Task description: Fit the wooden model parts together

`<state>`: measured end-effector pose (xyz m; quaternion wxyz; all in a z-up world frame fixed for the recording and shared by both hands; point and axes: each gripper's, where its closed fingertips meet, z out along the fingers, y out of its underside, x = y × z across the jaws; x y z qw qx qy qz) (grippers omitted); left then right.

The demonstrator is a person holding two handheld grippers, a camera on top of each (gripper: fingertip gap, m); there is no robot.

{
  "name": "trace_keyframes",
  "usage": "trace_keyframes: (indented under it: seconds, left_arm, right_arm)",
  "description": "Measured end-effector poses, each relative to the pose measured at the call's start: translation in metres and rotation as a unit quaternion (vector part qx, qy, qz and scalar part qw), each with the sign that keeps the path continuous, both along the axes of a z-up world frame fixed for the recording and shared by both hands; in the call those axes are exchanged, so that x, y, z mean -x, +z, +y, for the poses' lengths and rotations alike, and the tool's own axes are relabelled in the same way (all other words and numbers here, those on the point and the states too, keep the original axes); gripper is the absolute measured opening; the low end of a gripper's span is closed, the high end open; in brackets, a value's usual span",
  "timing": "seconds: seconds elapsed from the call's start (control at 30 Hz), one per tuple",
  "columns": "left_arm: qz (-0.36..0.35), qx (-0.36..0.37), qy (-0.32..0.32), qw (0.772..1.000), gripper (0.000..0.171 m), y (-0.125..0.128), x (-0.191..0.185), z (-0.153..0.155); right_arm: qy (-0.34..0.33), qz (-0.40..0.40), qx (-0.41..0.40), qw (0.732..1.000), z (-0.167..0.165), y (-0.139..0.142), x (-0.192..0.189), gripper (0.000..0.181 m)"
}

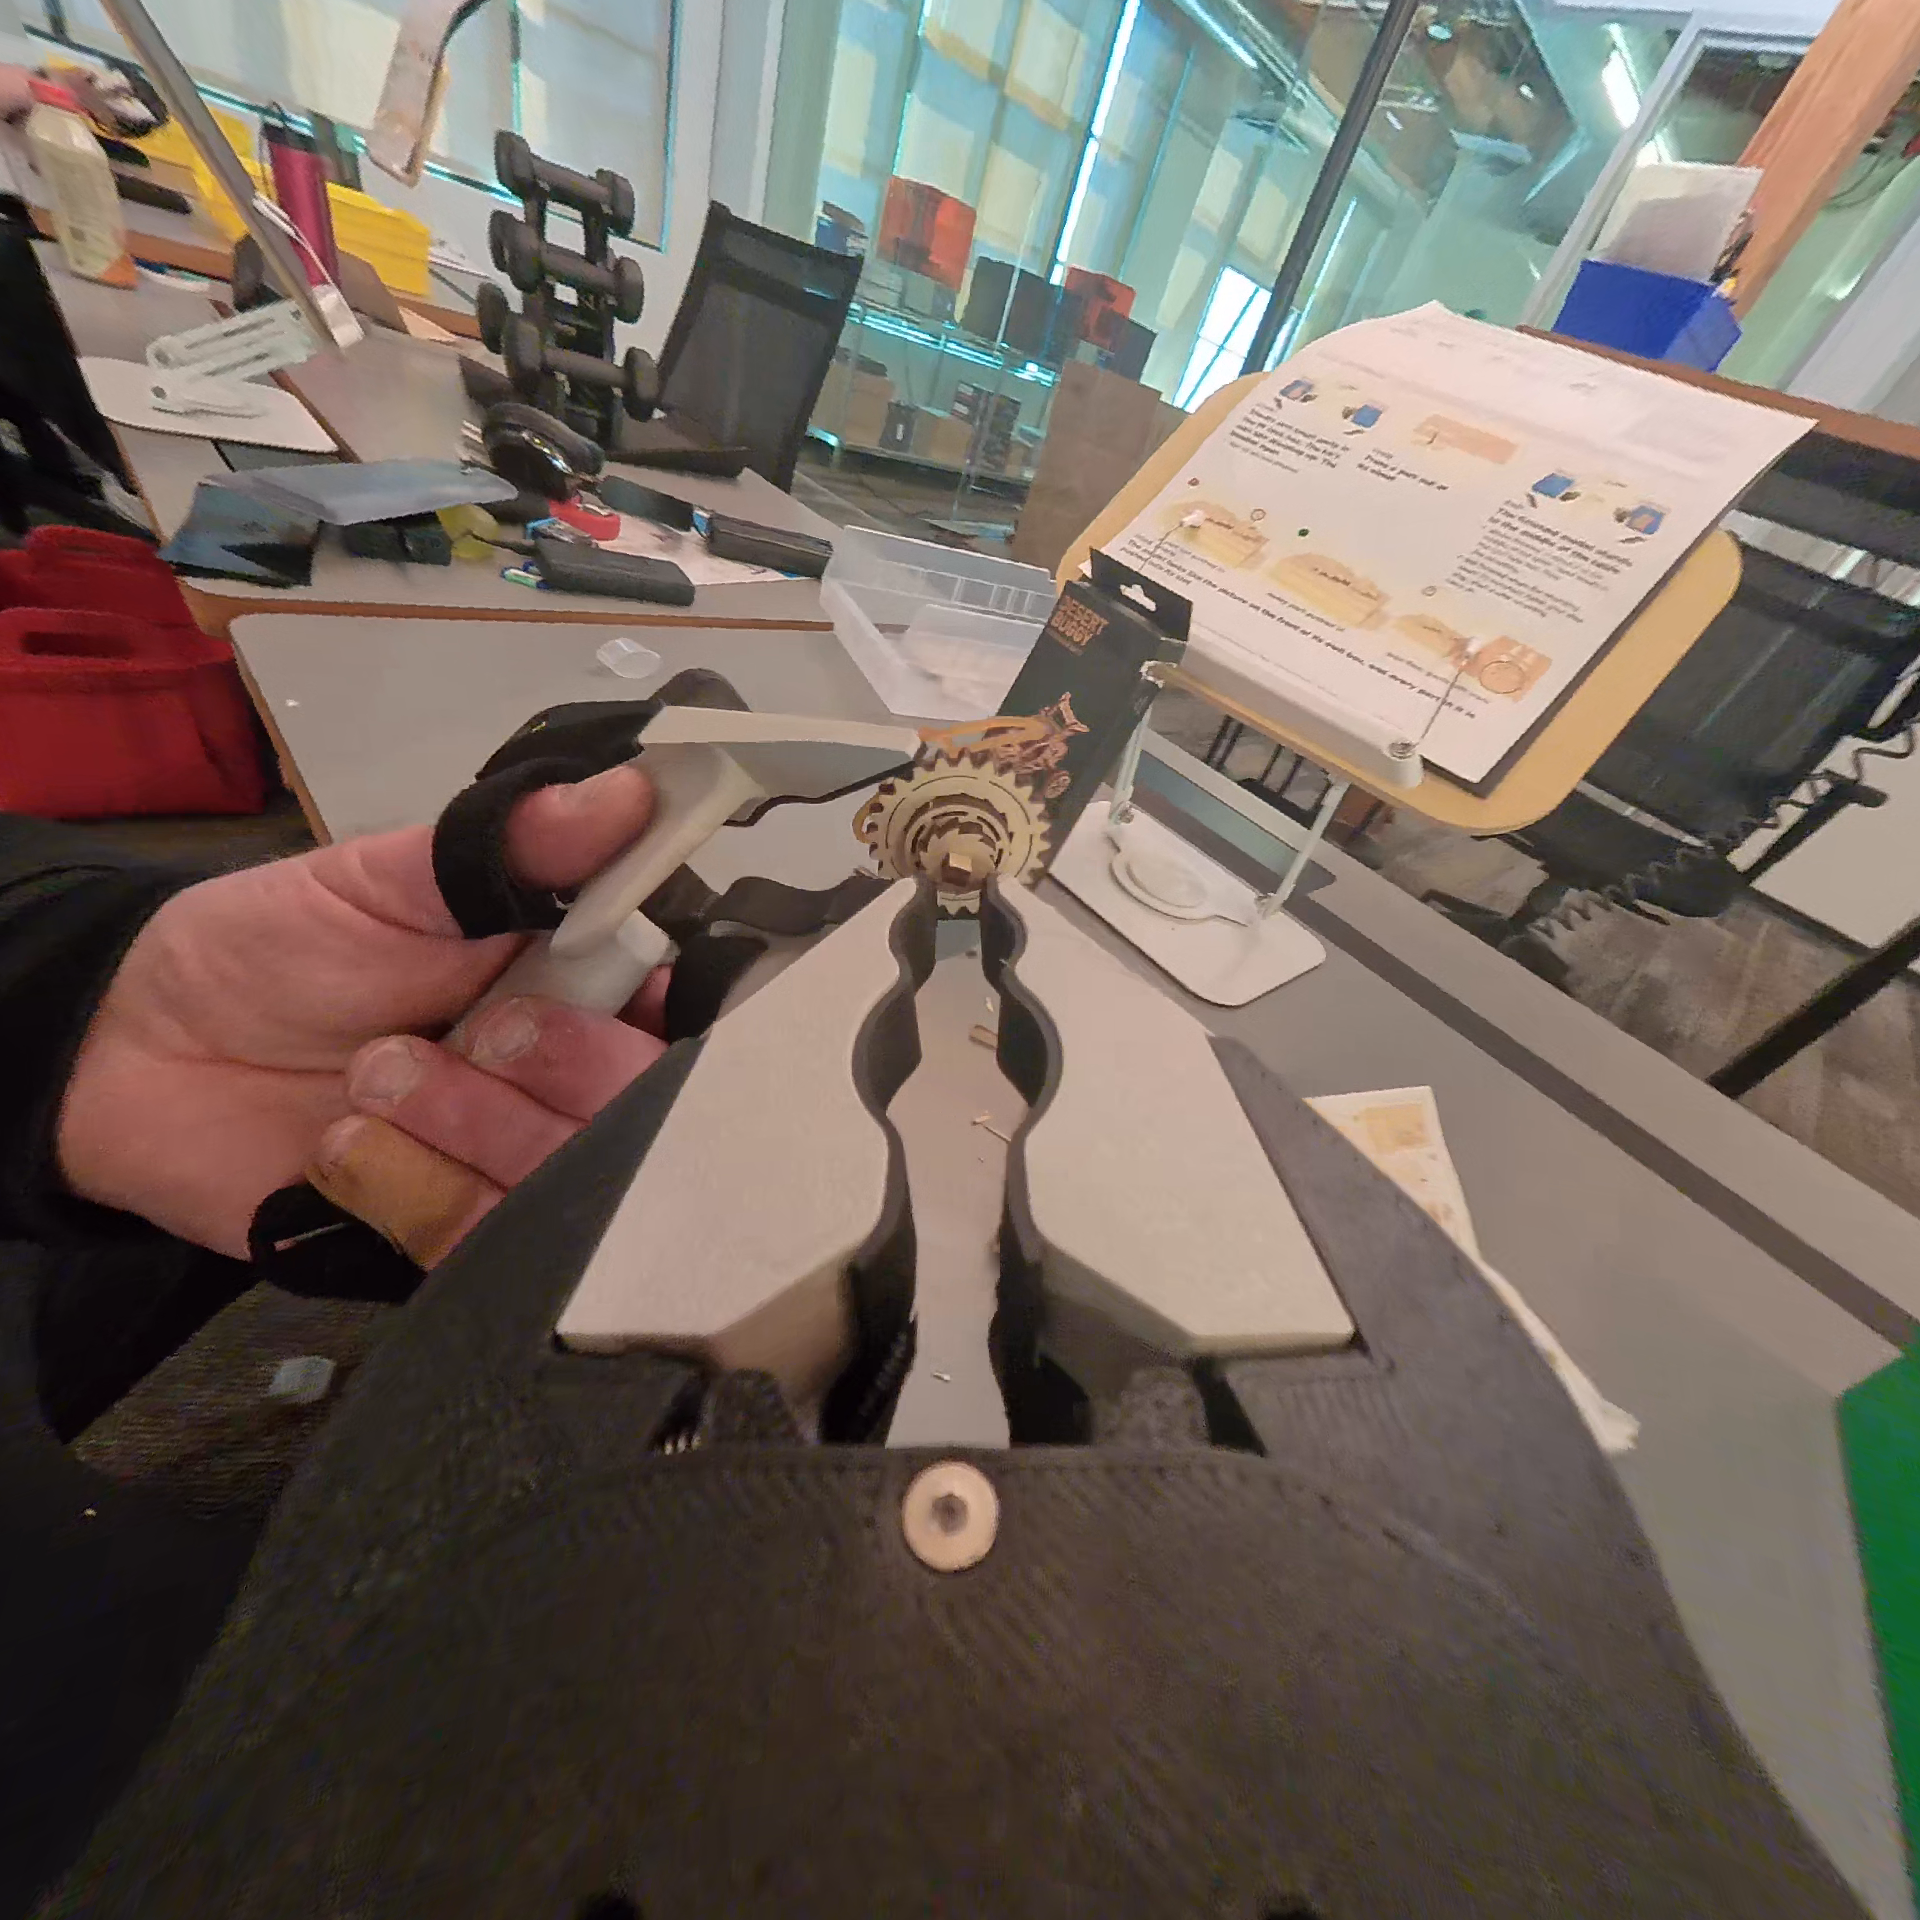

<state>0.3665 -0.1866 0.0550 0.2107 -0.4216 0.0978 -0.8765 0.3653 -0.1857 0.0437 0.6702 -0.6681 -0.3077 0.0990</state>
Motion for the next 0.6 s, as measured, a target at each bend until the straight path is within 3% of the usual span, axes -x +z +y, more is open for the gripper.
trace_keyframes:
  seconds: [0.23,0.6]
  left_arm:
    - [0.004,-0.003,0.024,1.000,0.033,-0.006,0.016,0.014]
    - [-0.014,0.022,0.022,0.999,0.033,-0.017,0.036,0.031]
  right_arm:
    - [0.048,0.019,0.006,0.999,0.008,-0.004,0.012,0.005]
    - [0.111,-0.050,0.028,0.992,0.025,-0.018,0.035,0.006]
